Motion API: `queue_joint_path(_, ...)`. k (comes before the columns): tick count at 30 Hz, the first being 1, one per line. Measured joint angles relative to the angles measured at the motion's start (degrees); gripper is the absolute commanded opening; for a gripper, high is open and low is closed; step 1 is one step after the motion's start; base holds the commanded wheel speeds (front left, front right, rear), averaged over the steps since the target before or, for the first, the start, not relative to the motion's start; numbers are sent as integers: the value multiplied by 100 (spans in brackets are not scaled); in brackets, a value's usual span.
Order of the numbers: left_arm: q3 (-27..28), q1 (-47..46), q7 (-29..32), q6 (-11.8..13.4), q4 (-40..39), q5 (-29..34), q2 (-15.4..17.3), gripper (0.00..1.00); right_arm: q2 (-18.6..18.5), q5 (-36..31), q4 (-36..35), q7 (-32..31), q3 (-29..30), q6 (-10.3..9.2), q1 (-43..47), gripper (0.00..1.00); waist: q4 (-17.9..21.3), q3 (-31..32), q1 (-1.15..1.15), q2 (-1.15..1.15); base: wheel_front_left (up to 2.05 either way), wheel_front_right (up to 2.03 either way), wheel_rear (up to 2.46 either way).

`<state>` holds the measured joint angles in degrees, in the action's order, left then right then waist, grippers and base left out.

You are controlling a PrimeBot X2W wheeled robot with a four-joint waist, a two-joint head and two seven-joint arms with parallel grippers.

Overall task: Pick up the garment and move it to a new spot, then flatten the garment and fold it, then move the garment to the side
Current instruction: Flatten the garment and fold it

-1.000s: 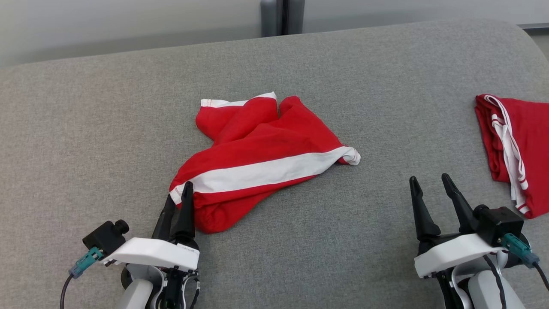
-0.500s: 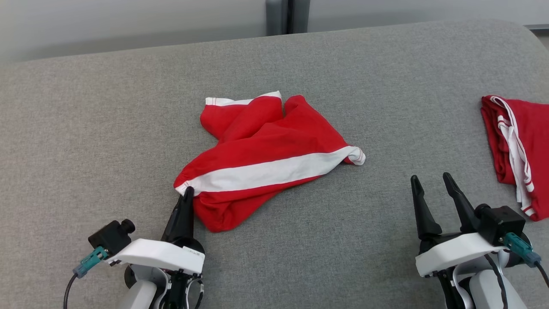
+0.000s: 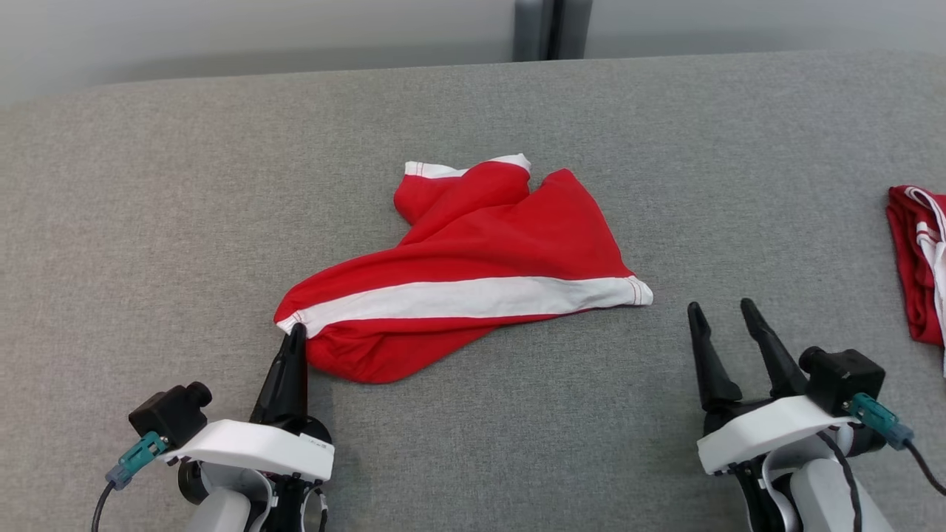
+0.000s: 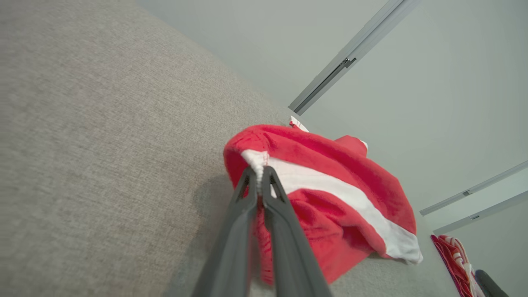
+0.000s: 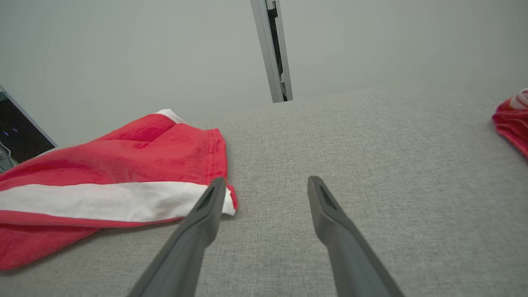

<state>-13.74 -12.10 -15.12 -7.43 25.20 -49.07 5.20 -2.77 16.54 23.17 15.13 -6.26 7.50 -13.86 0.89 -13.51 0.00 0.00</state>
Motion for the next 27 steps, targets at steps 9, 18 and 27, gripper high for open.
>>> queue_joint_path(9, -14, -26, -1, 0, 34, 168, -80, 0, 7, 258, 512, 0, -530, 0, -355, 100, -186, -120, 1, 0, 0, 0, 0)
queue_joint_path(18, -102, -169, -1, 0, 54, 215, -113, 0, 4, 249, 954, 0, -716, 0, -792, 100, -258, -315, 0, 0, 0, 0, 0)
queue_joint_path(27, -109, -254, -1, 0, 18, 227, -125, 0, 2, 244, 1146, 0, -714, 0, -912, 42, -353, -451, 0, 0, 0, 0, 0)
